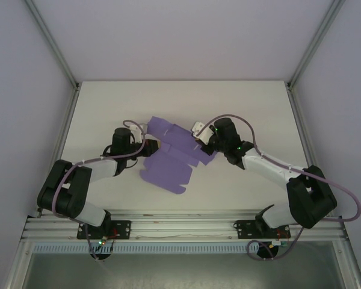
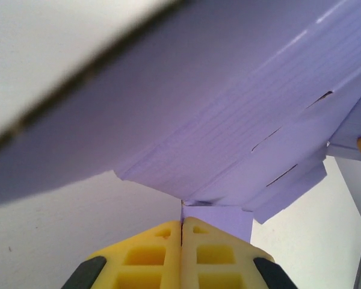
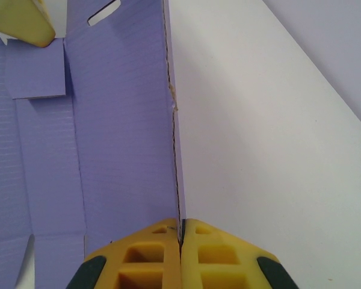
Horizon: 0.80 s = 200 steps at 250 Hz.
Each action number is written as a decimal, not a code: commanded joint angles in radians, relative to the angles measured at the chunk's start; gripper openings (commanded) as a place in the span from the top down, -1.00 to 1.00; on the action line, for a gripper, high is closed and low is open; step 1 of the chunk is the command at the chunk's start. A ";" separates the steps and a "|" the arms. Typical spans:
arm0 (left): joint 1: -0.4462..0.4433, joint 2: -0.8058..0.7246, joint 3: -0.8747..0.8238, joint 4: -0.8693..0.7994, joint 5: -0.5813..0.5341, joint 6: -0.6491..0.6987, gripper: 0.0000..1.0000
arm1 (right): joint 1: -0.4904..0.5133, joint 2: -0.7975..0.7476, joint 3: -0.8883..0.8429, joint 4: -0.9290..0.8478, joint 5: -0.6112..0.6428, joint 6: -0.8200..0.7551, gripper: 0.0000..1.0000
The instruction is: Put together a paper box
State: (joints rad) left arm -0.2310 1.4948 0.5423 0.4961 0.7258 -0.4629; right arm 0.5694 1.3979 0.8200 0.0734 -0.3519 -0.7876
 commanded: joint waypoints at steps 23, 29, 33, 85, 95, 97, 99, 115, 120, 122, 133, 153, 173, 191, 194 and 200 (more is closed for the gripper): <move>-0.056 0.026 0.080 -0.097 -0.157 -0.098 1.00 | 0.104 -0.015 0.044 -0.061 0.143 -0.107 1.00; -0.056 0.033 0.086 -0.112 -0.176 -0.131 1.00 | 0.119 -0.011 0.044 -0.065 0.174 -0.121 1.00; -0.055 0.038 0.092 -0.120 -0.180 -0.144 1.00 | 0.129 -0.006 0.045 -0.067 0.195 -0.129 1.00; -0.057 0.126 0.127 -0.134 -0.163 -0.260 1.00 | 0.234 0.059 0.045 -0.076 0.440 -0.231 1.00; -0.057 0.143 0.135 -0.141 -0.164 -0.282 1.00 | 0.254 0.073 0.045 -0.073 0.490 -0.246 1.00; -0.057 0.147 0.135 -0.143 -0.165 -0.285 1.00 | 0.259 0.075 0.044 -0.072 0.498 -0.249 1.00; -0.056 0.150 0.137 -0.145 -0.165 -0.289 1.00 | 0.263 0.078 0.043 -0.072 0.506 -0.252 1.00; -0.057 0.179 0.151 -0.151 -0.155 -0.305 1.00 | 0.284 0.095 0.038 -0.065 0.551 -0.273 1.00; -0.057 0.186 0.156 -0.157 -0.155 -0.319 1.00 | 0.291 0.102 0.033 -0.059 0.565 -0.274 1.00; -0.056 0.189 0.157 -0.157 -0.156 -0.324 1.00 | 0.293 0.103 0.033 -0.058 0.571 -0.276 1.00; -0.056 0.207 0.162 -0.145 -0.141 -0.339 1.00 | 0.303 0.113 0.029 -0.051 0.599 -0.284 1.00; -0.057 0.233 0.168 -0.132 -0.140 -0.369 1.00 | 0.330 0.131 0.025 -0.049 0.659 -0.300 1.00; -0.057 0.252 0.178 -0.153 -0.154 -0.371 1.00 | 0.350 0.143 0.015 -0.040 0.692 -0.316 1.00; -0.056 0.260 0.180 -0.161 -0.162 -0.372 1.00 | 0.352 0.150 0.007 -0.032 0.700 -0.311 1.00; -0.056 0.259 0.179 -0.161 -0.165 -0.375 1.00 | 0.353 0.150 0.005 -0.030 0.700 -0.311 1.00; -0.056 0.260 0.177 -0.161 -0.168 -0.375 1.00 | 0.355 0.150 0.000 -0.023 0.703 -0.309 1.00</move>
State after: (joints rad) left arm -0.2901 1.7435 0.6903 0.3397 0.6048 -0.7902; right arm 0.9066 1.5288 0.8528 0.0917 0.3031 -1.0786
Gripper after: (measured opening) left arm 0.077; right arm 0.054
